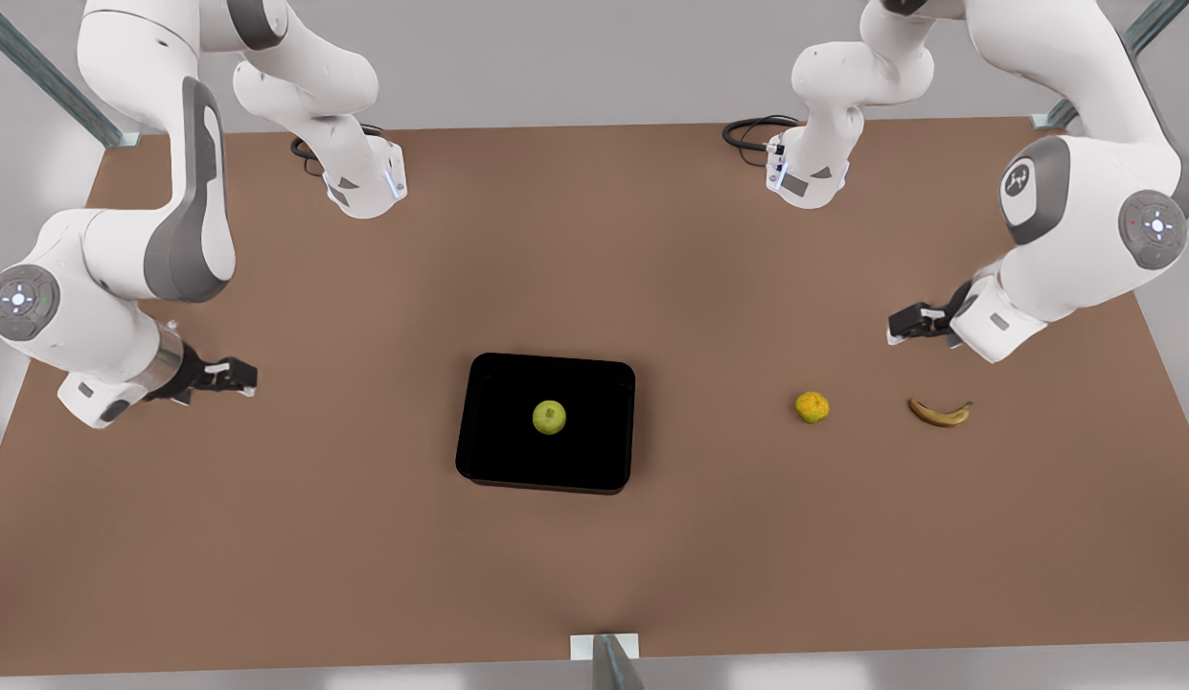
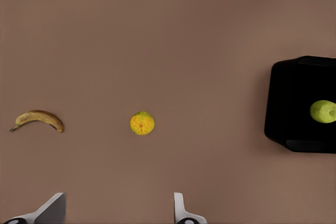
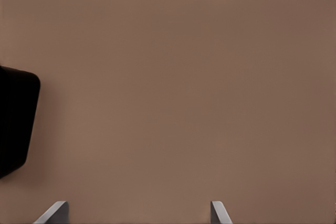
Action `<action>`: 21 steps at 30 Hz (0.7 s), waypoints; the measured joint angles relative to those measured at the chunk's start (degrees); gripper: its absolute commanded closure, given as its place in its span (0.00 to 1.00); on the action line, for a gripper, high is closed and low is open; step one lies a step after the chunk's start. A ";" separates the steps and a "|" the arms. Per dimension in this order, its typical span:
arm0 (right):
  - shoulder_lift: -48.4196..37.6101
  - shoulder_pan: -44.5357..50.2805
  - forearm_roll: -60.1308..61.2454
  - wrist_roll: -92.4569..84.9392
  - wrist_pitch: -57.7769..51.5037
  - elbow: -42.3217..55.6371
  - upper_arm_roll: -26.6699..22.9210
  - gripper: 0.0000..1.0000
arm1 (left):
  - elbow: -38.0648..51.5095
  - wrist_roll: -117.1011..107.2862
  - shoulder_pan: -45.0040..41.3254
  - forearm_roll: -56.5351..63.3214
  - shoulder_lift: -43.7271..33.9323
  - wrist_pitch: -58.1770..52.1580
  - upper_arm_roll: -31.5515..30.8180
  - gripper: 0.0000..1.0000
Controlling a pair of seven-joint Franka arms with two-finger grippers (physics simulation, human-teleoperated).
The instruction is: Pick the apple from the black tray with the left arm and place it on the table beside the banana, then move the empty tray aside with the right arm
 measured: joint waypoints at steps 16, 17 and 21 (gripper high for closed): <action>0.47 -0.26 -1.74 -4.56 2.33 4.52 -0.56 0.00 | 30.15 -28.16 -41.32 9.50 41.37 15.69 -2.04 0.00; 0.47 -0.24 -1.82 -4.72 1.92 5.03 -0.51 0.00 | 30.19 -30.41 -41.52 10.09 43.21 17.77 -1.73 0.00; 0.61 1.22 -2.74 -4.95 -0.19 5.62 -0.43 0.00 | 30.14 -38.99 -43.80 13.00 46.80 24.65 -1.42 0.00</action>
